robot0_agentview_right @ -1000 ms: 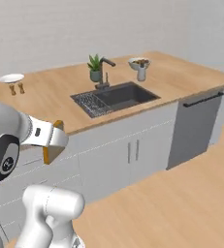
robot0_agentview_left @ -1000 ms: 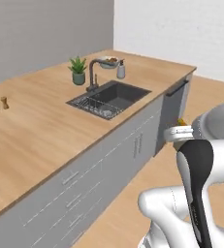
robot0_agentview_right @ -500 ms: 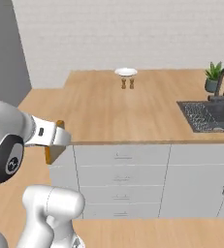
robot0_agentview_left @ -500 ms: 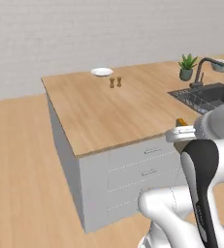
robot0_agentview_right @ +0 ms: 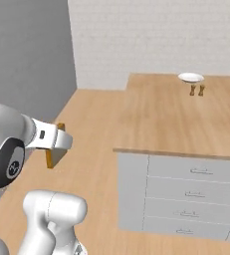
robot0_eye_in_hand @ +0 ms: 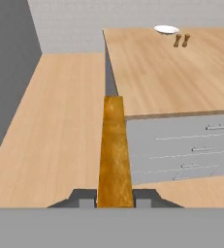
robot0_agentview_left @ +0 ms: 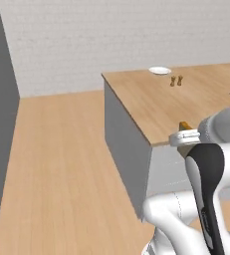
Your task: Start the toaster. Once the lever pops up, take the bread to the plate on the dining counter.
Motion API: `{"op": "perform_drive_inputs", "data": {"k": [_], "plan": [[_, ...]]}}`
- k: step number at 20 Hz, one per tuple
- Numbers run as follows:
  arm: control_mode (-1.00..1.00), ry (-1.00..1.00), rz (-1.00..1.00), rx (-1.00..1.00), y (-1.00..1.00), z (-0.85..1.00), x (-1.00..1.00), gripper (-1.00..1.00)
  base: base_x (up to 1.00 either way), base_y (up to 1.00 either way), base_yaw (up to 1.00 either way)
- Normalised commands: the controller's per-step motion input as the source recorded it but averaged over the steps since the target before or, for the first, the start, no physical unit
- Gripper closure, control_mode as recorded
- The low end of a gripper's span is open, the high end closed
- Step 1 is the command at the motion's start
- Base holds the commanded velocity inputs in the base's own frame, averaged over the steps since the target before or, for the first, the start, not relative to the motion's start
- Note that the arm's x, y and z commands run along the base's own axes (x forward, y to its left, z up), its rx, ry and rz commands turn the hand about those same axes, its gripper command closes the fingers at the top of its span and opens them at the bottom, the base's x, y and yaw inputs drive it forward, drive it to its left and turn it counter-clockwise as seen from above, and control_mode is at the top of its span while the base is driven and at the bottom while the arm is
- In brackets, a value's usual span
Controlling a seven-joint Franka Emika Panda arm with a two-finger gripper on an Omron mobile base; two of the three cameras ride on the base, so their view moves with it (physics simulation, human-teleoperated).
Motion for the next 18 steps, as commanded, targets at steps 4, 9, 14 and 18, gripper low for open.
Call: {"op": "perform_drive_inputs", "data": {"k": [4,9,14,18], "plan": [[1.00,0.00,0.00,0.00,0.00,0.00,0.00,1.00,0.03,0.99,0.01],[1.00,0.00,0.00,0.00,0.00,0.00,0.00,1.00,0.71,0.54,-0.07],[1.00,0.00,0.00,0.00,0.00,0.00,0.00,1.00,1.00,0.52,0.00],[1.00,0.00,0.00,0.00,0.00,0.00,0.00,1.00,1.00,0.17,0.00]]}}
